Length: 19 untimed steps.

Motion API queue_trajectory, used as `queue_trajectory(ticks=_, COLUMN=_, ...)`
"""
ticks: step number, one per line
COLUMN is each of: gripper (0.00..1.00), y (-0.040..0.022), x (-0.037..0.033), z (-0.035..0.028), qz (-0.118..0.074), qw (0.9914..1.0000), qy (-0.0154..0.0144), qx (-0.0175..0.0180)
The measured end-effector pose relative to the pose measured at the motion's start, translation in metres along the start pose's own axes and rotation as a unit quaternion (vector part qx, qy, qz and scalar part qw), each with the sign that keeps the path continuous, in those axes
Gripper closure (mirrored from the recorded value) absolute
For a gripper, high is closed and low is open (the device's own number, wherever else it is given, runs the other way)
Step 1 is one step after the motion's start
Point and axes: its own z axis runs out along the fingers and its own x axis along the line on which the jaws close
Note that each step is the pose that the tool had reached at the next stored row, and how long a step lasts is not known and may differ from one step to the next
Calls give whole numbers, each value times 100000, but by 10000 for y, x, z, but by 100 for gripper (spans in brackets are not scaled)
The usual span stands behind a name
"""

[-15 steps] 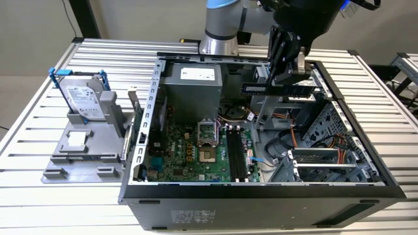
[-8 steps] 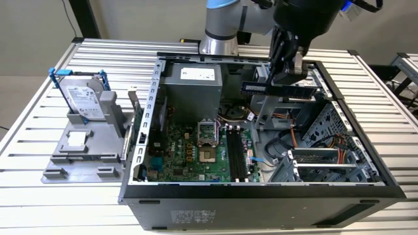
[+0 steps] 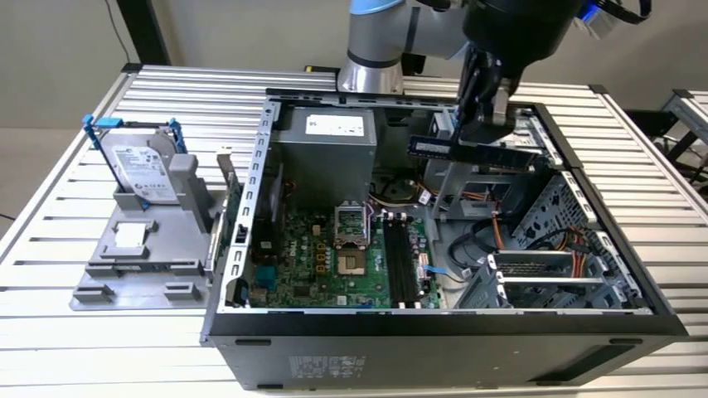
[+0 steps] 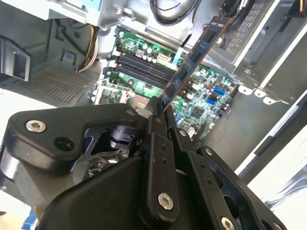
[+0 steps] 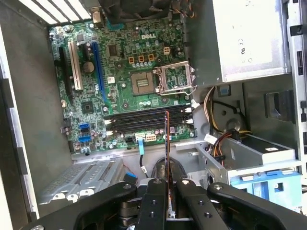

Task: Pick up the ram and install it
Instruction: 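Insert the ram into the slot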

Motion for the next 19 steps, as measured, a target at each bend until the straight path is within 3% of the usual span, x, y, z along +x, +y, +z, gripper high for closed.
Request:
queue_trajectory(ticks=9, gripper=100, y=3, x=1, z=1, qz=3797, qw=99928, qy=-74, qx=89)
queue_trajectory(ticks=15, gripper=100, y=4, x=1, z=1, qz=6014, qw=99819, qy=-110, qx=140)
queue_trajectory(ticks=19, gripper=100, y=7, x=1, z=0, qz=7729, qw=99701, qy=-126, qx=181)
